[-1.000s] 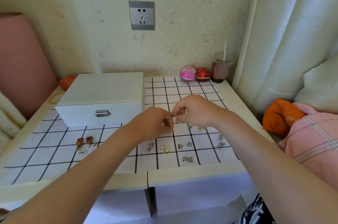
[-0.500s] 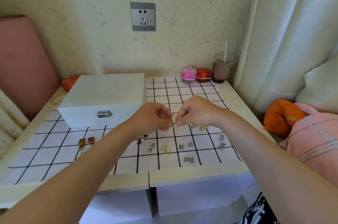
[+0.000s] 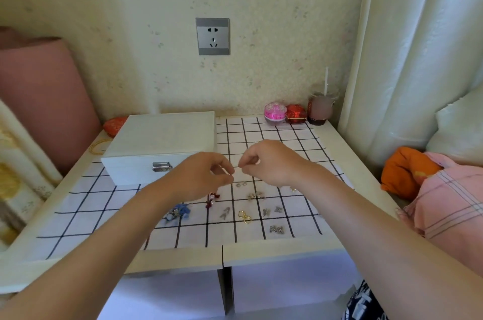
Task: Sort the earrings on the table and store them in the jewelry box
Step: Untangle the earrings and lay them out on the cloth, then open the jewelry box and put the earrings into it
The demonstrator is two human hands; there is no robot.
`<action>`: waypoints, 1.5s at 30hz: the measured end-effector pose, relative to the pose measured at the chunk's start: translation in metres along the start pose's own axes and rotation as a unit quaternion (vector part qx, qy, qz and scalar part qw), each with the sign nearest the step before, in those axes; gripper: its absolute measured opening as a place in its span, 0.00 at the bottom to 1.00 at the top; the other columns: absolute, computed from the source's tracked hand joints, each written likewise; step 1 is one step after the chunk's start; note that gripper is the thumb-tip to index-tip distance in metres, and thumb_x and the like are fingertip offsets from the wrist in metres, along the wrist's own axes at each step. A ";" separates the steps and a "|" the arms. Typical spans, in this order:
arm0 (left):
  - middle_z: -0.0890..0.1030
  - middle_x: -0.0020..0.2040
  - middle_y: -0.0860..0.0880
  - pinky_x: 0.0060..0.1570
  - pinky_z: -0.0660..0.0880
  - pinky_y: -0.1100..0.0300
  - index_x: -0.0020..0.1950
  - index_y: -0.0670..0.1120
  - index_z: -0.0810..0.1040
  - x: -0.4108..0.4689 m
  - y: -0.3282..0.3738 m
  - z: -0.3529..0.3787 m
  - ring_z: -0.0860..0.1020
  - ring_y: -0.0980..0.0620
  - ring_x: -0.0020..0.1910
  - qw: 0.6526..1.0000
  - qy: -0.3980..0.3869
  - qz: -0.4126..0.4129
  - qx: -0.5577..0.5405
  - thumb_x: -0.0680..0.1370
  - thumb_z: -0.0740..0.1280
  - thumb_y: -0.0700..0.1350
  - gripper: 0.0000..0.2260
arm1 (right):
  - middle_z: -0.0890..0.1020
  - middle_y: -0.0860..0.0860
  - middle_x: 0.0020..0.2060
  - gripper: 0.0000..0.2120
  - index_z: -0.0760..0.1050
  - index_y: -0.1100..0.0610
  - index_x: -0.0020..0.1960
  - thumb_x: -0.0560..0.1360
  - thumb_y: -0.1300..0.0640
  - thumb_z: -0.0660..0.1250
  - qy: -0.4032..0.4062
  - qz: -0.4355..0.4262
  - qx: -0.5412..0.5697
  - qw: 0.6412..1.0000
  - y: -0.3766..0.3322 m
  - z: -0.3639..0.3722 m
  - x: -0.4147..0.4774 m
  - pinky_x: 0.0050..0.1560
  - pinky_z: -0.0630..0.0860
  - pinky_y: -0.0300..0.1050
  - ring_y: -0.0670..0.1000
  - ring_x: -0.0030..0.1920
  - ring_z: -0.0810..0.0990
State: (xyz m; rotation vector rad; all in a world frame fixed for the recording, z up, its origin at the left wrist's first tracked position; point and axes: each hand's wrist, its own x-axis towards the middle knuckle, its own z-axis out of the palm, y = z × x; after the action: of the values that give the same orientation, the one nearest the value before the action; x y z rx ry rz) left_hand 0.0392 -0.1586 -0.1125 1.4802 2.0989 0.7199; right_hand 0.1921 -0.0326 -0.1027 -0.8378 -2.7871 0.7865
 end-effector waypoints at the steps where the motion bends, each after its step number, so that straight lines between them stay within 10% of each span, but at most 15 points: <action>1: 0.83 0.42 0.56 0.48 0.79 0.58 0.48 0.56 0.80 -0.005 -0.004 -0.008 0.82 0.55 0.40 1.000 0.015 -0.013 0.010 0.77 0.70 0.51 0.01 | 0.82 0.42 0.52 0.09 0.82 0.49 0.57 0.79 0.52 0.67 0.025 -0.014 -0.007 1.000 -0.009 0.002 0.002 0.56 0.76 0.44 0.45 0.55 0.79; 16: 0.78 0.37 0.52 0.32 0.66 0.61 0.50 0.48 0.78 -0.029 -0.062 -0.031 0.76 0.51 0.38 0.902 0.214 -0.256 0.273 0.74 0.61 0.69 0.25 | 0.53 0.57 0.80 0.27 0.57 0.45 0.79 0.82 0.48 0.61 0.093 -0.100 -0.212 0.968 -0.087 0.073 0.061 0.75 0.50 0.67 0.61 0.79 0.48; 23: 0.69 0.30 0.52 0.30 0.64 0.61 0.44 0.46 0.76 -0.018 -0.062 -0.029 0.73 0.49 0.35 0.890 0.258 -0.261 0.272 0.74 0.64 0.68 0.24 | 0.67 0.55 0.72 0.27 0.60 0.48 0.77 0.81 0.46 0.62 0.115 -0.109 -0.177 0.971 -0.079 0.077 0.073 0.64 0.69 0.58 0.59 0.71 0.63; 33: 0.73 0.31 0.51 0.30 0.66 0.62 0.37 0.47 0.71 -0.018 -0.069 -0.028 0.74 0.50 0.34 0.891 0.278 -0.244 0.263 0.74 0.65 0.59 0.17 | 0.62 0.55 0.76 0.31 0.66 0.49 0.76 0.76 0.45 0.71 0.064 -0.103 -0.094 0.988 -0.069 0.067 0.084 0.73 0.63 0.58 0.57 0.77 0.56; 45: 0.77 0.31 0.51 0.28 0.64 0.63 0.37 0.48 0.78 -0.020 -0.076 -0.027 0.73 0.53 0.29 0.890 0.262 -0.269 0.259 0.74 0.63 0.65 0.21 | 0.78 0.53 0.64 0.25 0.65 0.50 0.74 0.80 0.45 0.64 0.153 -0.163 -0.158 0.962 -0.080 0.037 0.082 0.53 0.74 0.51 0.57 0.60 0.77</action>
State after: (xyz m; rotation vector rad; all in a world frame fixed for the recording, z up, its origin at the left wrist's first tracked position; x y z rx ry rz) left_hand -0.0253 -0.2028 -0.1399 0.8709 3.1223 0.3712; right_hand 0.0756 -0.0617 -0.0948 -0.4654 -2.6937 0.1459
